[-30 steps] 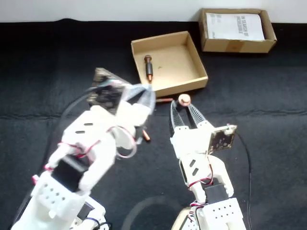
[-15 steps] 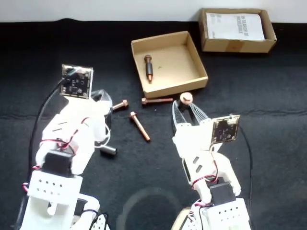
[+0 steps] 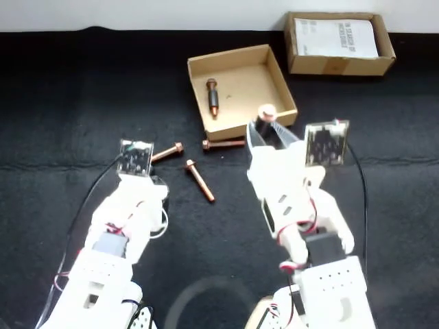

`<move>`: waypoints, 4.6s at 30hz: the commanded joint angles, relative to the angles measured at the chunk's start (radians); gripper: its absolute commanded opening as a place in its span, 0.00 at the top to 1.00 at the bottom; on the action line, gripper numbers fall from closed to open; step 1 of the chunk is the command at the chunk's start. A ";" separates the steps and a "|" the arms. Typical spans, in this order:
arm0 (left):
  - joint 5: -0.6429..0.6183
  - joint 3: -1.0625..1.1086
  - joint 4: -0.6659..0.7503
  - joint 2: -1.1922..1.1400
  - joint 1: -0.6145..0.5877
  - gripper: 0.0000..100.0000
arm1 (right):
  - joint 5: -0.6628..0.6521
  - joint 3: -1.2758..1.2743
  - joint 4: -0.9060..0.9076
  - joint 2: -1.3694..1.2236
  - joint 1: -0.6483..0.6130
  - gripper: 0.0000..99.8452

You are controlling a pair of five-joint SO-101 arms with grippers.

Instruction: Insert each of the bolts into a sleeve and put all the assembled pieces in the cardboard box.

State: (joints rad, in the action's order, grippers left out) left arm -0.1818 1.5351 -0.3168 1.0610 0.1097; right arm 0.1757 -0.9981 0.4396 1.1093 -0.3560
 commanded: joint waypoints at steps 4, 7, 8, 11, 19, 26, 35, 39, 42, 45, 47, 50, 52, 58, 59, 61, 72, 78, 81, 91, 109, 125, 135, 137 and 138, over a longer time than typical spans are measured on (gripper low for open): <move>-0.104 0.148 0.270 0.002 -0.013 0.99 | 0.000 0.251 0.001 -0.211 0.004 0.99; -0.110 0.153 0.319 0.002 -0.047 0.99 | 0.000 0.334 0.033 -0.306 0.004 0.99; -0.110 0.153 0.319 0.002 -0.054 0.99 | 0.000 0.366 0.053 -0.341 0.004 0.99; -0.110 0.153 0.319 0.002 -0.061 0.99 | 0.040 0.466 0.124 -0.452 0.004 0.99; -0.110 0.150 0.399 -0.002 -0.182 0.99 | 0.149 0.742 0.317 -0.737 0.002 0.99; -0.110 0.151 0.404 -0.002 -0.185 0.99 | 0.146 0.961 0.406 -0.958 0.002 0.99; -0.110 0.150 0.404 -0.004 -0.185 0.99 | 0.141 1.259 0.415 -1.260 0.007 0.99; -0.110 0.147 0.404 -0.004 -0.185 0.99 | 0.141 1.336 0.415 -1.419 0.008 0.99; -0.110 0.147 0.404 -0.004 -0.185 0.99 | 0.141 1.431 0.414 -1.531 0.008 0.99; -0.110 0.147 0.404 -0.004 -0.185 0.99 | 0.140 1.558 0.414 -1.658 0.008 0.99; -0.110 0.147 0.404 -0.004 -0.185 0.99 | 0.140 1.643 0.415 -1.741 0.010 0.99; -0.110 0.147 0.404 -0.004 -0.185 0.99 | 0.098 1.758 0.444 -1.851 0.010 0.99; -0.110 0.147 0.404 -0.004 -0.185 0.99 | 0.094 1.833 0.463 -1.920 0.010 0.99; -0.110 0.147 0.404 -0.005 -0.185 0.99 | 0.097 2.040 0.490 -2.051 0.015 0.99; -0.110 0.147 0.404 -0.005 -0.185 0.99 | 0.094 2.072 0.509 -2.058 0.015 0.97; -0.110 0.145 0.404 -0.005 -0.185 0.99 | 0.094 2.123 0.559 -2.063 0.015 0.91; -0.110 0.147 0.404 -0.007 -0.185 0.99 | 0.100 2.180 0.697 -2.068 0.016 0.70; -0.110 0.145 0.404 -0.005 -0.185 0.99 | 0.101 2.262 0.862 -2.049 -0.013 0.70; -0.109 0.145 0.404 -0.002 -0.193 0.99 | 0.127 2.390 1.006 -2.046 -0.035 0.70; -0.109 0.147 0.509 0.002 -0.435 0.99 | 0.219 2.614 1.237 -2.048 -0.041 0.98; -0.112 -0.266 -0.180 -0.005 -0.753 0.99 | 0.101 2.638 1.326 -2.038 -0.269 0.99; -0.107 -0.682 -0.632 -0.008 -0.834 0.99 | 0.054 1.931 1.323 -1.732 -0.437 0.99; -0.110 -0.951 -0.879 -0.317 -0.834 0.99 | -0.064 1.422 1.323 -1.438 -0.453 0.99; -0.110 -1.033 -0.950 -0.403 -0.834 0.99 | -0.120 1.346 1.323 -1.409 -0.467 0.99; -0.110 -1.070 -0.980 -0.437 -0.834 0.99 | -0.161 1.310 1.323 -1.399 -0.479 0.99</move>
State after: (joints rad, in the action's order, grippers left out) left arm -0.2862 0.5946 -1.2206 0.7188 -0.7204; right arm 0.0990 0.3966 1.7530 -0.3836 -0.8086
